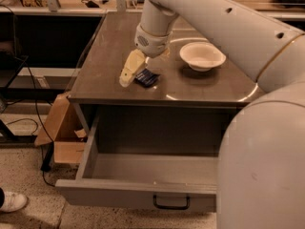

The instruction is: Place rxbar blueberry into top drawer

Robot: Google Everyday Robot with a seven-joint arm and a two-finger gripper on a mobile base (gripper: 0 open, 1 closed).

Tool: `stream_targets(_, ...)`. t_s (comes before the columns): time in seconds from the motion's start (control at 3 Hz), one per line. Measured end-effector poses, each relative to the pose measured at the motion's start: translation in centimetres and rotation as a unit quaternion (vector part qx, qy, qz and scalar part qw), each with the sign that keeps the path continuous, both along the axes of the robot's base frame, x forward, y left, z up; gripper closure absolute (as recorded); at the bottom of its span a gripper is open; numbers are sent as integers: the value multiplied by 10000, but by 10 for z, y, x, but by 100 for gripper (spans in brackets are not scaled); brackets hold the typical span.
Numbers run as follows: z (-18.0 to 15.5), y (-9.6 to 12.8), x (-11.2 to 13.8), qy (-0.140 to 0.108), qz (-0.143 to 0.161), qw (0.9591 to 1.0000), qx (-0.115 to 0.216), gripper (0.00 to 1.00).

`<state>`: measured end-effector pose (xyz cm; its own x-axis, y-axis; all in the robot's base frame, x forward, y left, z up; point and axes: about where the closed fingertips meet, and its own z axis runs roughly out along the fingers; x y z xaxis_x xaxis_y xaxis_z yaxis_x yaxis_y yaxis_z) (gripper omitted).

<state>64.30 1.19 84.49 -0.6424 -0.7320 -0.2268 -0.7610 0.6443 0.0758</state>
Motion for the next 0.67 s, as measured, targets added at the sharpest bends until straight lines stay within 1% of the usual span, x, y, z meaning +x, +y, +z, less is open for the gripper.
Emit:
stream_targets(0.33, -17, 16, 14, 217, 28, 9997, 125, 0)
stream_targets(0.67, -24, 23, 18, 257, 61, 9995, 159, 0)
